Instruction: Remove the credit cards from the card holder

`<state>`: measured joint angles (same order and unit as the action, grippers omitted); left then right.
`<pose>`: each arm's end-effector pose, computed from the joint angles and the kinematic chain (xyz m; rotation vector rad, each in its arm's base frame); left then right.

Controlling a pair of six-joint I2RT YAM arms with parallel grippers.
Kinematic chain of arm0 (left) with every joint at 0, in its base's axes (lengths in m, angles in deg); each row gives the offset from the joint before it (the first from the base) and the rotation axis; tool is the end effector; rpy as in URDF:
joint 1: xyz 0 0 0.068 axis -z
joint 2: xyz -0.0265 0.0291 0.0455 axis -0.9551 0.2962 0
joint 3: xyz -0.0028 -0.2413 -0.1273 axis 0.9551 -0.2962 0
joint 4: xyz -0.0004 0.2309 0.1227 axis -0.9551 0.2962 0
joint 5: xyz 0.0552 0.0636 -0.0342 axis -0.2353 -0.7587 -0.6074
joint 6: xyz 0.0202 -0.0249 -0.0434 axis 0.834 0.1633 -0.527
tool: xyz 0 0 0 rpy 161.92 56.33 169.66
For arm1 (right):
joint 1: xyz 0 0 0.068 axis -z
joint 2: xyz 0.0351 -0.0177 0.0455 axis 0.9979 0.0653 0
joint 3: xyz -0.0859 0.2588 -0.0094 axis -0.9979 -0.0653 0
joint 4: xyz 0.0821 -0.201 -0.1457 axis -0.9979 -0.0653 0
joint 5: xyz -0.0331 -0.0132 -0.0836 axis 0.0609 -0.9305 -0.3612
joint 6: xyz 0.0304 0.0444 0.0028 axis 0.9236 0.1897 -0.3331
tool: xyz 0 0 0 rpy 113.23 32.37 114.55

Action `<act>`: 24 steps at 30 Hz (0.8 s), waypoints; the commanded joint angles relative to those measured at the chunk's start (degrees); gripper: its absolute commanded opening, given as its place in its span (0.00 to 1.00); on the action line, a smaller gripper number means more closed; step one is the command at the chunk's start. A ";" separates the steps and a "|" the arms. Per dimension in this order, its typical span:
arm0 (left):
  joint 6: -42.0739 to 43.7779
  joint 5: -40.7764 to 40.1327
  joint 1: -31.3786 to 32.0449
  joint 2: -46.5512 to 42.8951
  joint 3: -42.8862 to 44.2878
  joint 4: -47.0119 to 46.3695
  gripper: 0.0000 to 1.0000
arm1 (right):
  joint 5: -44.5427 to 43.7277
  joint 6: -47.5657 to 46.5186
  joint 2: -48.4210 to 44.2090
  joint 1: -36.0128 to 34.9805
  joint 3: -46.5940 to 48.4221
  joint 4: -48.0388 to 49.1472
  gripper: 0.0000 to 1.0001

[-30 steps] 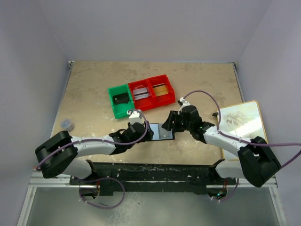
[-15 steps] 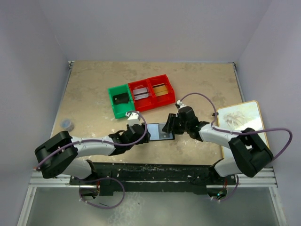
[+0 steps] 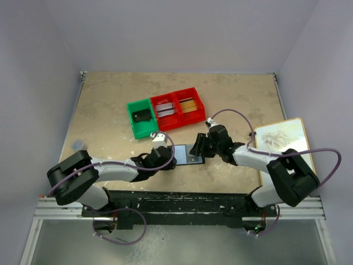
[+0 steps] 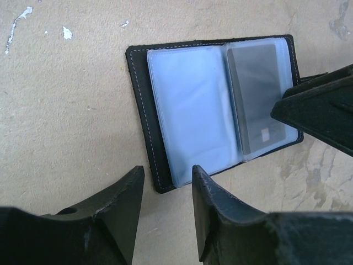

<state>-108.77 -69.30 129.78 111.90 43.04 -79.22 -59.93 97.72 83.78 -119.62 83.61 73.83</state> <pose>0.1530 -0.2124 0.1421 -0.1017 2.3186 -0.5925 0.2258 0.1554 0.1620 0.0561 2.3637 0.8515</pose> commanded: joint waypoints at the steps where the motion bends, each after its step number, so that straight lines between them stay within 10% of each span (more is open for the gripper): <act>1: 0.50 1.40 -0.24 0.91 1.03 -2.03 0.36 | -0.25 0.49 1.07 -0.06 -0.07 0.83 0.54; 10: 0.94 2.18 -0.28 1.23 1.57 -1.67 0.24 | -7.58 1.56 -0.87 -0.12 1.41 -3.98 0.54; 24: 2.18 3.46 -0.26 1.73 2.74 -1.08 0.06 | 7.77 3.27 -1.72 -0.12 -3.00 9.43 0.50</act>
<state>-107.48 -67.12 129.76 113.25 43.67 -79.05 -60.19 99.19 83.80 -119.49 82.45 76.38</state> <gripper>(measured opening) 0.078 0.503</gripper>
